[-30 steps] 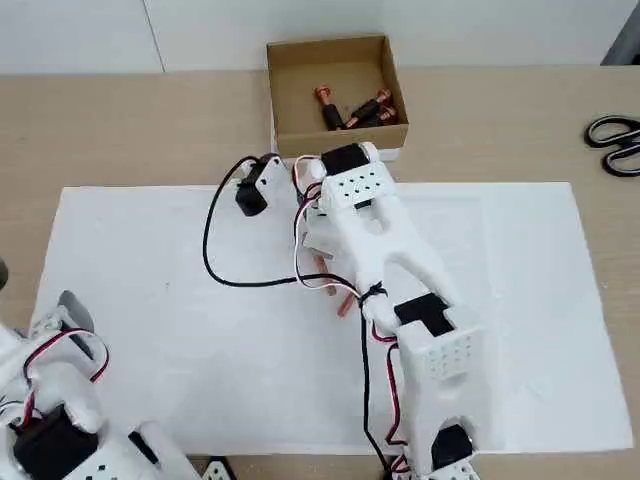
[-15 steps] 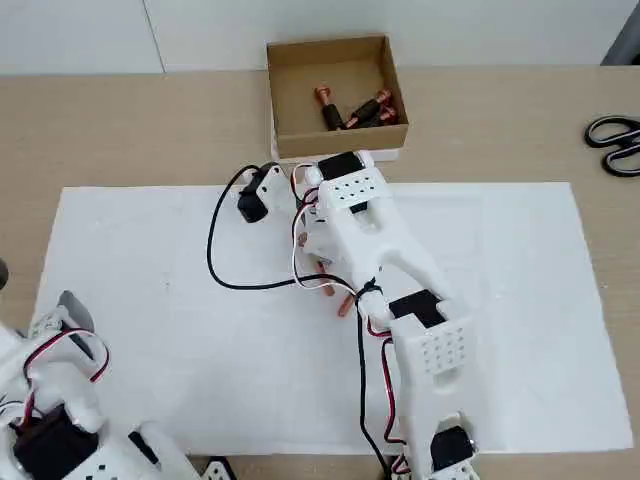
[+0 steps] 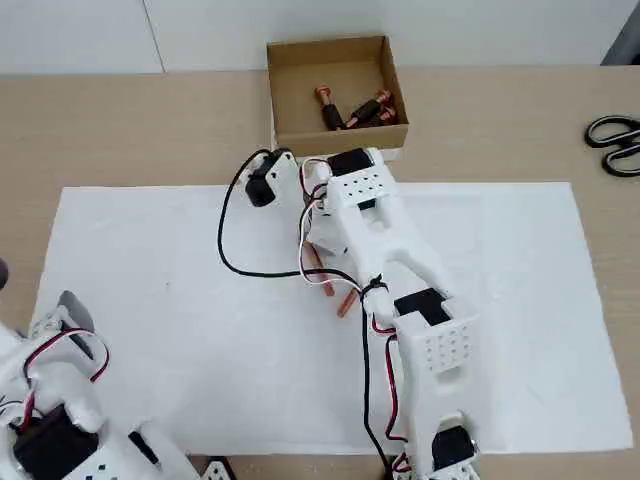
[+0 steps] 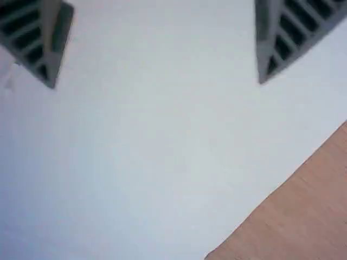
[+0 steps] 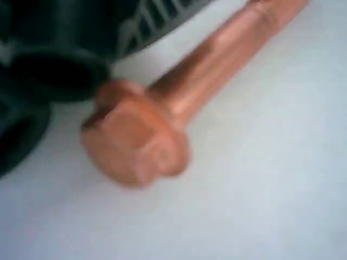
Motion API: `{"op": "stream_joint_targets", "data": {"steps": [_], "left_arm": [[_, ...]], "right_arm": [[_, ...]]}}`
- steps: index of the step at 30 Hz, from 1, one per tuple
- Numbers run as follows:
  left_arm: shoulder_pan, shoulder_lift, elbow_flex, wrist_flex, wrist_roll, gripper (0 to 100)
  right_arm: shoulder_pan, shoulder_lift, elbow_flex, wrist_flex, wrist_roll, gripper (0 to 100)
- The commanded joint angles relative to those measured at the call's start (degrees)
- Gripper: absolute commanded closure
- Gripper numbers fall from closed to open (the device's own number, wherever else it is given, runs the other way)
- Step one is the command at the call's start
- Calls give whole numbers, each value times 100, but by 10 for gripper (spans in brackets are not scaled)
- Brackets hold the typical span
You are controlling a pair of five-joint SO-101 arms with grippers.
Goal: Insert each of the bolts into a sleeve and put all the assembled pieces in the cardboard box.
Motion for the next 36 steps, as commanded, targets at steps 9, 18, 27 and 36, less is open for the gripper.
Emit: {"op": "stream_joint_targets", "data": {"steps": [9,18,27,36], "left_arm": [[35,-44,-66,18,9,774],[35,-44,-66,18,9,774],[35,-44,-66,18,9,774],[35,-44,-66,88,9,774]], "right_arm": [[-40,-857,-536,989,-958,995],[127,-1815,-536,1516,-2374,995],[1253,-1947,-501,1736,-3895,995],[1552,-1956,352,1411,-3991,995]]}}
